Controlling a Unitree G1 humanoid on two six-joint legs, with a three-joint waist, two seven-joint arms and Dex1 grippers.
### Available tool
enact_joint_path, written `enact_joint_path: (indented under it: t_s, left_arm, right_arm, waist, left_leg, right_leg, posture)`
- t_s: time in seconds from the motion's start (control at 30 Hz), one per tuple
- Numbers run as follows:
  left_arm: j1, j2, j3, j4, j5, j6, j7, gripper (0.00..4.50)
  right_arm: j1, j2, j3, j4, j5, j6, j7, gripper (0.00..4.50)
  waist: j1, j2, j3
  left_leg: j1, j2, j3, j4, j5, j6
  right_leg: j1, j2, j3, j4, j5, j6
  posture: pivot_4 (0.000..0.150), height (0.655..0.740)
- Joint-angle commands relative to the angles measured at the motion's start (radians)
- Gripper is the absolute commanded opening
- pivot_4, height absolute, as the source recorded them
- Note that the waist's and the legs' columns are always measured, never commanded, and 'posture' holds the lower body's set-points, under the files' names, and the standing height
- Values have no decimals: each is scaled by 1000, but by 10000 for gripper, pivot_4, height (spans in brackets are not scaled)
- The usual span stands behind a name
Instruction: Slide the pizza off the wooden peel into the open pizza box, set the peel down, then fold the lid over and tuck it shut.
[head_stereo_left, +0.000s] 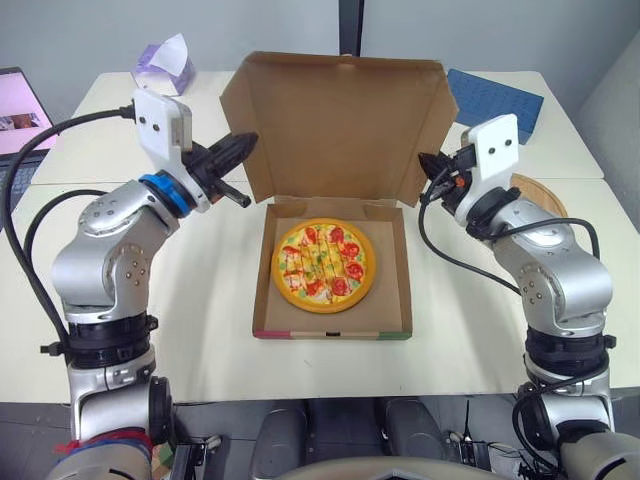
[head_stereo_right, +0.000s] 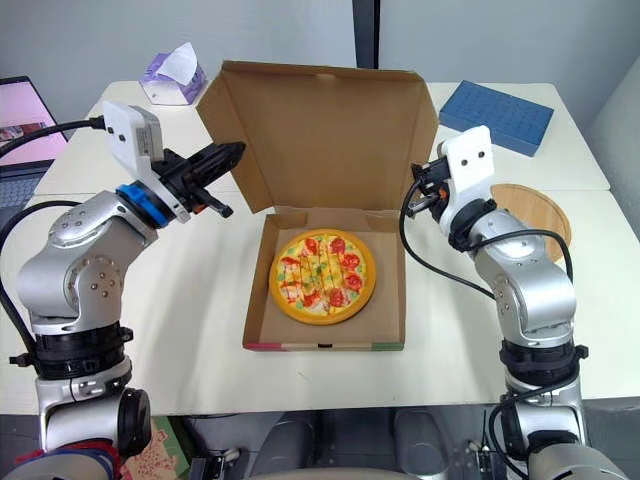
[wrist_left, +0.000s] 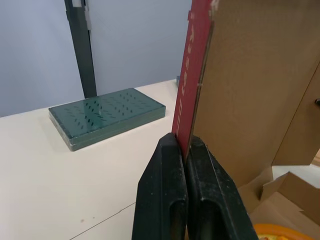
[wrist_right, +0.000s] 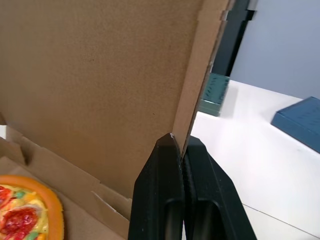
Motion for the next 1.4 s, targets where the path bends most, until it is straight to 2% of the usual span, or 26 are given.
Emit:
enact_joint_path:
  t_s: [0.03, 0.33, 0.57, 1.0, 1.13, 1.4]
  left_arm:
    - [38, -41, 1, -144, -59, 9, 46, 0]
    - [128, -80, -4, -256, -54, -15, 114, 0]
    - [199, -126, -25, -319, -5, -84, 182, 0]
    - [360, -181, -68, -430, 34, -181, 227, 0]
    - [360, -180, -66, -417, 37, -199, 225, 0]
    - [207, -185, -98, -228, 70, -260, 193, 0]
  right_arm:
    - [17, 21, 25, -71, -15, -35, -17, 234]
    - [53, 96, 44, -156, -28, 3, -94, 234]
    - [107, 137, 96, -212, -74, -20, -135, 234]
    - [182, 199, 128, -274, -70, -53, -130, 234]
    - [191, 202, 129, -278, -67, -69, -120, 234]
    - [145, 174, 87, -192, -124, -130, -143, 234]
  waist:
    - [1, 0, 0]
    - [2, 0, 0]
    - [7, 0, 0]
    - [13, 0, 0]
    - [14, 0, 0]
    - [17, 0, 0]
  left_leg:
    - [0, 0, 0, 0, 0, 0]
    - [0, 0, 0, 0, 0, 0]
    - [1, 0, 0, 0, 0, 0]
    - [1, 0, 0, 0, 0, 0]
    - [1, 0, 0, 0, 0, 0]
    - [1, 0, 0, 0, 0, 0]
  right_leg:
    - [0, 0, 0, 0, 0, 0]
    - [1, 0, 0, 0, 0, 0]
    - [1, 0, 0, 0, 0, 0]
    - [1, 0, 1, -1, 0, 0]
    - [1, 0, 0, -1, 0, 0]
    - [2, 0, 0, -1, 0, 0]
  posture:
    - [1500, 7400]
    - [1500, 7400]
    - [1500, 7400]
    - [1500, 7400]
    - [1500, 7400]
    - [1500, 7400]
